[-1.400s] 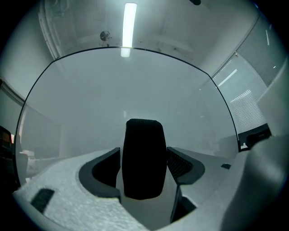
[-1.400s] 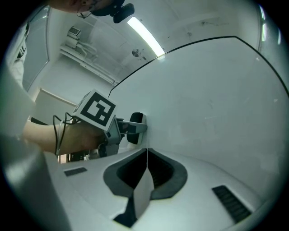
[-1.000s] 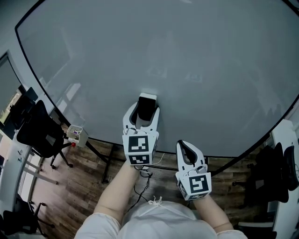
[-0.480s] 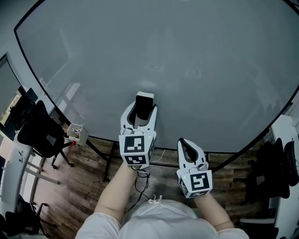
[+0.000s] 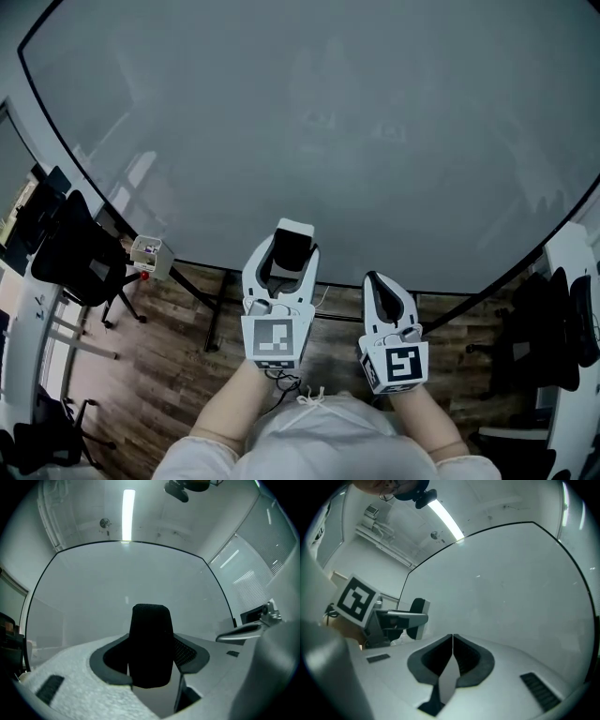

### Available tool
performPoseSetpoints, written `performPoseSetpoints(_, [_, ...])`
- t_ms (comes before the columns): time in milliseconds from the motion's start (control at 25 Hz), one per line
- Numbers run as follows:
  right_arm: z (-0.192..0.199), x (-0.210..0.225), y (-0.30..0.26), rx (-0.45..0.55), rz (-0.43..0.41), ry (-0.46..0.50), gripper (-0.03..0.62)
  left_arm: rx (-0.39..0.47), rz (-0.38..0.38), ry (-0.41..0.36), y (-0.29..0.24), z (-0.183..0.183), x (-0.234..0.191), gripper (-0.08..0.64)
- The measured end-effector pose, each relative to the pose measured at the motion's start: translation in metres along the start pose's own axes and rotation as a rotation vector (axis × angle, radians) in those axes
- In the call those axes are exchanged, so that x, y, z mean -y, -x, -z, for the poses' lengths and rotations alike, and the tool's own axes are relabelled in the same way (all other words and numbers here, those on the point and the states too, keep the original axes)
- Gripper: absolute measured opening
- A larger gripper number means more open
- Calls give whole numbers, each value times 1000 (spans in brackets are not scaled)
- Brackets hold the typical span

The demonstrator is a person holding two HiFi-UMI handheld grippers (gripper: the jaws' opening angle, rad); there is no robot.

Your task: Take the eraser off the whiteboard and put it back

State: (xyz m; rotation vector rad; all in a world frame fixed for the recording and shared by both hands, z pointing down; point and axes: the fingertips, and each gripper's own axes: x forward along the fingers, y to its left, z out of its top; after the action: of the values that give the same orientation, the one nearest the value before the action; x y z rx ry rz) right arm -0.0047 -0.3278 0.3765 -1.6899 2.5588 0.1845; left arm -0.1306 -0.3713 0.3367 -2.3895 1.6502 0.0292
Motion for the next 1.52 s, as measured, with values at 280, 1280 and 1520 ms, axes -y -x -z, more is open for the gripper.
performPoseSetpoints(280, [10, 6, 6, -25, 36, -7, 28, -88, 88, 87, 29, 51, 41, 262])
performPoseSetpoints(1280, [14, 0, 4, -51, 41, -56, 28, -73, 76, 143, 27, 44, 33, 262])
performPoseSetpoints(1520, [2, 6, 0, -28, 48, -67, 28, -45, 97, 179, 13, 26, 25, 262])
